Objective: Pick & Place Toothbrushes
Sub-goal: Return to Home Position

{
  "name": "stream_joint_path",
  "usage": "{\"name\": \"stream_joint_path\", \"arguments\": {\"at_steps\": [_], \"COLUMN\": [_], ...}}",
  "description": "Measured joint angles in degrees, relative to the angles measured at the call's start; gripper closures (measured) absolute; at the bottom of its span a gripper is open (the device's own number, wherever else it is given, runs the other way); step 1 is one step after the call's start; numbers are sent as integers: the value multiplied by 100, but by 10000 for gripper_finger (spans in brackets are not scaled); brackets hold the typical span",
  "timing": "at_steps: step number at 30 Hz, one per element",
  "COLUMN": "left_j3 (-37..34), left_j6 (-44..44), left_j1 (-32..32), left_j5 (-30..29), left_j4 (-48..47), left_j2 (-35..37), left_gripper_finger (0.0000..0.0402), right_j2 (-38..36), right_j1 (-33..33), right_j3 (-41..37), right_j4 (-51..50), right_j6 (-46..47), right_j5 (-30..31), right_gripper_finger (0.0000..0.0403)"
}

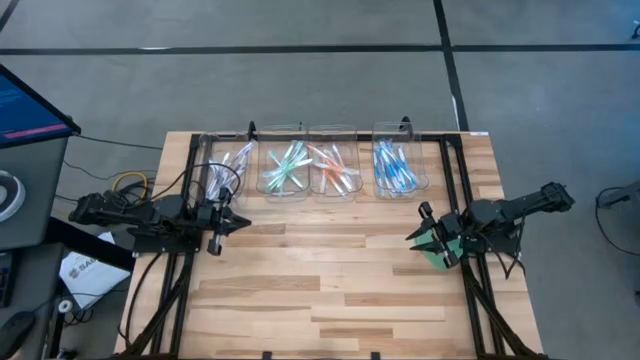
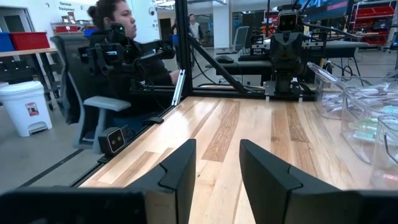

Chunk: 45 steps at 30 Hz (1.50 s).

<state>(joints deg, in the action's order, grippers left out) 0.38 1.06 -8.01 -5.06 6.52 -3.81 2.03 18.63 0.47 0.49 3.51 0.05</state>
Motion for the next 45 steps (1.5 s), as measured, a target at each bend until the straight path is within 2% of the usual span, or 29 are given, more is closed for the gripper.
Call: {"name": "stream_joint_path", "arguments": {"at_steps": [45], "left_j3": [-2], "left_j6": [0], "left_j1": [0], "left_j5": [0], "left_j4": [0], "left_j2": [0], "left_gripper_finger": [394], "right_j2": [-1], "right_j1": [0], "right_j3": [0], "right_j4": [1], "right_j6": [1], "right_j5": [0], "right_gripper_finger": [285]}}
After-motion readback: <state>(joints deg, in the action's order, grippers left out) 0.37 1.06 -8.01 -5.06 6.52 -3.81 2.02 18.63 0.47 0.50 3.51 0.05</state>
